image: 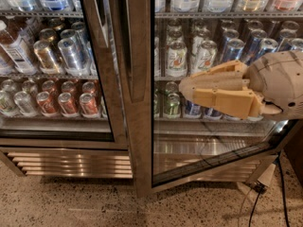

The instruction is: Open right fridge door

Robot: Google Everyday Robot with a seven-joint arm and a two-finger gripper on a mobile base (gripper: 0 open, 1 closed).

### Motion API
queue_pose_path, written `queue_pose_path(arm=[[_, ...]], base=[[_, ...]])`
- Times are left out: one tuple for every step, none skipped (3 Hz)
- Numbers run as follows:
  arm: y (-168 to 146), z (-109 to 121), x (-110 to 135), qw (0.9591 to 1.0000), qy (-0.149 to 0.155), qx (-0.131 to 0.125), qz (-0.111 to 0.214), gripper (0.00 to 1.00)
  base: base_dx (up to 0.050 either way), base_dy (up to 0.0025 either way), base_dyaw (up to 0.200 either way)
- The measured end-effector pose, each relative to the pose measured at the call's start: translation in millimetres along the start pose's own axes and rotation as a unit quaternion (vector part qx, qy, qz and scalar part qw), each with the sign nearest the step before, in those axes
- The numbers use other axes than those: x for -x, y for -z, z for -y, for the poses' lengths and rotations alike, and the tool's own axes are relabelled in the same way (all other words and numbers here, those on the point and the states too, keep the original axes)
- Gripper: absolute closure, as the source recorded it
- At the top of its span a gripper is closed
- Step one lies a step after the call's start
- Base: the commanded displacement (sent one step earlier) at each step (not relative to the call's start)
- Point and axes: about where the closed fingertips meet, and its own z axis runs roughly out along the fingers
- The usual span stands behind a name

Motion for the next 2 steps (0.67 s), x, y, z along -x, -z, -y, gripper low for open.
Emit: queue_pose_path(arm=[[0.0,0.0,0.0,1.0000,0.000,0.000,0.000,1.00],[0.0,0.0,-0.1,1.0000,0.000,0.000,0.000,1.00]], base=[[0.000,-0.00001,-0.198],[0.000,0.00000,0.000]])
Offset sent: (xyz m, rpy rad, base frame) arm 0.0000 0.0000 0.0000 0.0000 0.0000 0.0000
